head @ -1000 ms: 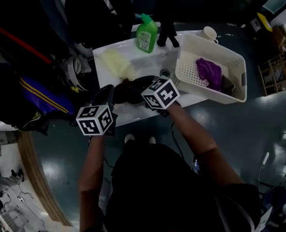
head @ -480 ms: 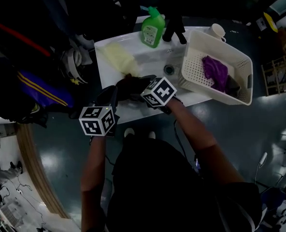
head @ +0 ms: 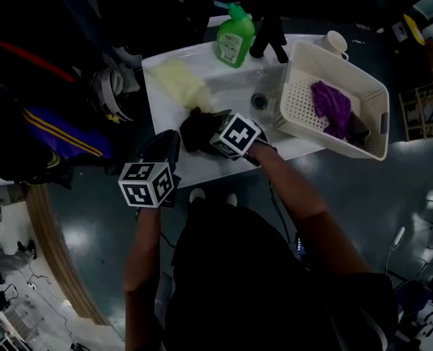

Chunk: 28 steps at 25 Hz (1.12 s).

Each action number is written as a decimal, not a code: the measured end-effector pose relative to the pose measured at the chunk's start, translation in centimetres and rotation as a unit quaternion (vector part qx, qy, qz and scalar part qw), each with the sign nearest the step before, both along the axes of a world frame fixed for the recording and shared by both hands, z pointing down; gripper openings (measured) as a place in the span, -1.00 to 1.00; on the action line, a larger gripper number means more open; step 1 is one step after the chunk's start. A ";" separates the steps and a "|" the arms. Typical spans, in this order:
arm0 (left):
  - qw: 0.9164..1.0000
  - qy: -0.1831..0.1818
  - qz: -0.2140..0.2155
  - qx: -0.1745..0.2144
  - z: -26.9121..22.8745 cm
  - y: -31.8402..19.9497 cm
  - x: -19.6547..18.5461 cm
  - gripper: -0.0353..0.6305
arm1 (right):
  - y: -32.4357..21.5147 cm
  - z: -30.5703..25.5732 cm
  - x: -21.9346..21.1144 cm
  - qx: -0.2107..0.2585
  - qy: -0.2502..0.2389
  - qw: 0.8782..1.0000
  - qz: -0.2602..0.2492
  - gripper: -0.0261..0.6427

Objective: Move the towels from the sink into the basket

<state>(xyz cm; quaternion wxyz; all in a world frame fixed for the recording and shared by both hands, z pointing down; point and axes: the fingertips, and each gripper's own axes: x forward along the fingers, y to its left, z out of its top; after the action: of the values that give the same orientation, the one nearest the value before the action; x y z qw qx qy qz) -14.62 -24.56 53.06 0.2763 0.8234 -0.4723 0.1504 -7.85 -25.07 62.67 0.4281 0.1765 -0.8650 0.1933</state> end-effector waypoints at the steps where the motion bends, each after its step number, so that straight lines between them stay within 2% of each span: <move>1: 1.000 0.000 0.000 -0.001 0.1 0.0 0.0 -0.82 | 0.1 0.2 0.0 -0.004 0.001 1.000 -0.001 -0.04; 4: 1.000 -0.001 0.003 -0.006 0.3 0.0 0.3 -0.82 | 0.3 0.7 -0.1 -0.019 0.004 1.000 -0.008 -0.16; 8: 1.000 -0.004 0.007 -0.009 0.4 0.1 0.5 -0.82 | 0.5 0.9 -0.3 -0.022 0.015 0.999 -0.018 -0.63; 10: 1.000 -0.006 0.008 -0.010 0.5 0.1 0.5 -0.82 | 0.4 0.8 -0.3 -0.014 0.017 1.000 -0.019 -0.71; 14: 1.000 -0.008 0.009 -0.013 0.6 0.3 0.3 -0.82 | -0.5 0.2 0.2 0.016 0.019 1.000 -0.006 -0.79; 19: 1.000 -0.009 0.008 -0.011 0.5 0.3 0.1 -0.82 | -0.7 -1.8 0.1 0.016 -0.018 0.999 0.033 -0.82; 28: 1.000 -0.008 0.013 0.007 -1.2 -0.1 0.9 -0.82 | -0.8 -6.5 0.6 0.066 -0.038 0.996 0.051 -0.82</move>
<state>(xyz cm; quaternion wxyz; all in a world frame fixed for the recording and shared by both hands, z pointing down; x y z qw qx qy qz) -13.73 -24.69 51.86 0.2648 0.8300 -0.4648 0.1576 -7.25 -25.88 56.15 0.3717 0.2408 -0.8814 0.1644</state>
